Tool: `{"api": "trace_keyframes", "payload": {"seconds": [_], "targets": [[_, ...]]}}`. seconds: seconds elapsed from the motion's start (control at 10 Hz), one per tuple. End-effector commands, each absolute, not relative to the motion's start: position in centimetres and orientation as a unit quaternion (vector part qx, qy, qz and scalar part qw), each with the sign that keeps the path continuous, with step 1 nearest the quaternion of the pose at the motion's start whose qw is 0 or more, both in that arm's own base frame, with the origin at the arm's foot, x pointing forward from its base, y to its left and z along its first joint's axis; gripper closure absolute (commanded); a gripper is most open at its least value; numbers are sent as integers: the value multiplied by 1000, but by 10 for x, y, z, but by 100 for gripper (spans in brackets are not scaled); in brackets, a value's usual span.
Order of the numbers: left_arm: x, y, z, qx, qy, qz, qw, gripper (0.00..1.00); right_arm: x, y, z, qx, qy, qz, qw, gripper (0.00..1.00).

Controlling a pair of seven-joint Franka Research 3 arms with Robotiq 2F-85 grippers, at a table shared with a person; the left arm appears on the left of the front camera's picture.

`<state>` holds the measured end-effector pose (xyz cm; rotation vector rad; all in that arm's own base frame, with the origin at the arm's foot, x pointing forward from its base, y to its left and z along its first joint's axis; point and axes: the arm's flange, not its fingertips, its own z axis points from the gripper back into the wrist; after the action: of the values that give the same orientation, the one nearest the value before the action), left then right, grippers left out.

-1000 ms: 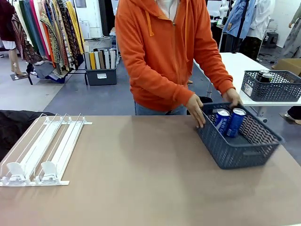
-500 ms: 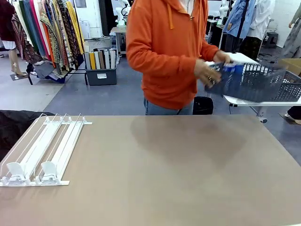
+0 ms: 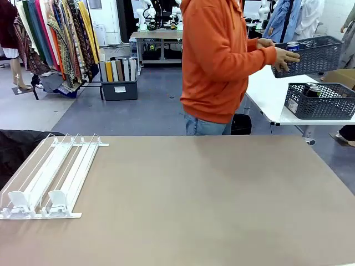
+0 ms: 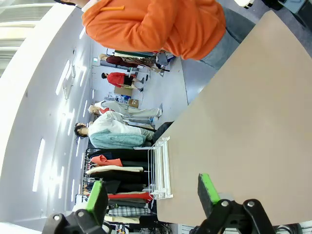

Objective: Retrieve and store the cans from the dispenser.
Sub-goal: Pick up one can from the Automatic Can Dispenser and place it in the middle of the table.

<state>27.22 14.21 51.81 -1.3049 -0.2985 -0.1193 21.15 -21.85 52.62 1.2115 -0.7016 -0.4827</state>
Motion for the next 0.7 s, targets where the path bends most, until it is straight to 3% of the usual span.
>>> {"api": "trace_keyframes", "payload": {"seconds": [0.0,0.6], "targets": [[273,141,518,-611,-146,-61,776,0,213,-218,528,560,-333,-209,729,0],[273,141,518,-611,-146,-61,776,0,213,-218,528,560,-333,-209,729,0]]}}
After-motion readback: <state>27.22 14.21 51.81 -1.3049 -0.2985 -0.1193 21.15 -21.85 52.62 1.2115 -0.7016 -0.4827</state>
